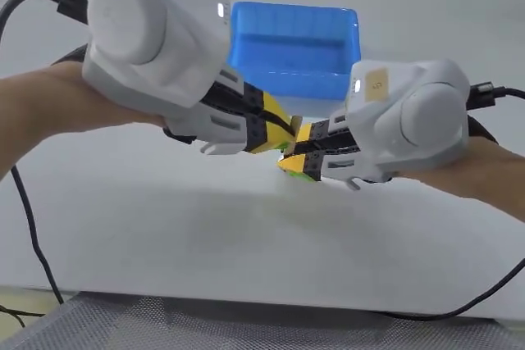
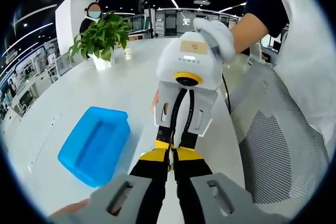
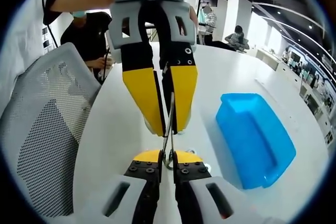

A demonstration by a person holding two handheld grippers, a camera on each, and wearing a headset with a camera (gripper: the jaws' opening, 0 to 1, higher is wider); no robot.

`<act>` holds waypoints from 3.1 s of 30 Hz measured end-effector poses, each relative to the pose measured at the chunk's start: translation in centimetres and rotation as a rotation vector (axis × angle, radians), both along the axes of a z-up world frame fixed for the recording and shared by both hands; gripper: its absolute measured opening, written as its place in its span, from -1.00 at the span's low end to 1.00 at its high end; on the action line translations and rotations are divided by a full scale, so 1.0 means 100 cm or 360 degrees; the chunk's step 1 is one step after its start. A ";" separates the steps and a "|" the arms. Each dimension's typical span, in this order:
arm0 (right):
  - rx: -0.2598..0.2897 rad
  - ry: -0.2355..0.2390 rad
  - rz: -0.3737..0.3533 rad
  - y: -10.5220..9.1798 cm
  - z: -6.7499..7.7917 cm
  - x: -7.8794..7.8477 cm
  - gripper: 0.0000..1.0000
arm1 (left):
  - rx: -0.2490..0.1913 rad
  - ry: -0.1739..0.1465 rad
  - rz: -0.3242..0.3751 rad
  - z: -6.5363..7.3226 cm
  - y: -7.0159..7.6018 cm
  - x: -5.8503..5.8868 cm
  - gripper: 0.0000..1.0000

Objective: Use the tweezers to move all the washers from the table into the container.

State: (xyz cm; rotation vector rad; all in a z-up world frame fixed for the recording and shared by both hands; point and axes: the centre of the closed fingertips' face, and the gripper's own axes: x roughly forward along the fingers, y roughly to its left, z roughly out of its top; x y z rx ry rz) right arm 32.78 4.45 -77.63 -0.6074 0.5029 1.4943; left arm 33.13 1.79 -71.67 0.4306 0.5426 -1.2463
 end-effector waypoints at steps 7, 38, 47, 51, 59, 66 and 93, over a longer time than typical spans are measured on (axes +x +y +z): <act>0.0036 0.0017 -0.0001 0.002 0.005 0.000 -0.83 | -0.0004 -0.0004 0.0010 0.001 0.003 0.001 -0.84; 0.0095 0.0024 0.0004 -0.007 0.044 0.018 -0.83 | 0.0049 -0.0029 0.0162 0.004 0.042 0.004 -0.69; 0.0141 0.0022 0.0004 -0.006 0.071 0.033 -0.83 | 0.0061 -0.0013 0.0215 -0.001 0.057 0.002 -0.67; 0.0136 -0.0005 0.0023 -0.004 0.081 0.044 -0.83 | 0.0088 -0.0027 0.0237 -0.004 0.064 0.004 -0.65; 0.0185 -0.0033 -0.0002 0.002 0.093 0.076 -0.83 | 0.0052 -0.0015 0.0313 -0.006 0.072 0.010 -0.58; 0.0196 -0.0072 -0.0020 0.010 0.095 0.103 -0.82 | 0.0042 -0.0002 0.0353 -0.009 0.077 0.015 -0.58; 0.0058 -0.0060 0.0000 0.024 0.016 0.154 -0.82 | 0.0043 0.0109 0.0420 -0.031 0.078 0.017 -0.39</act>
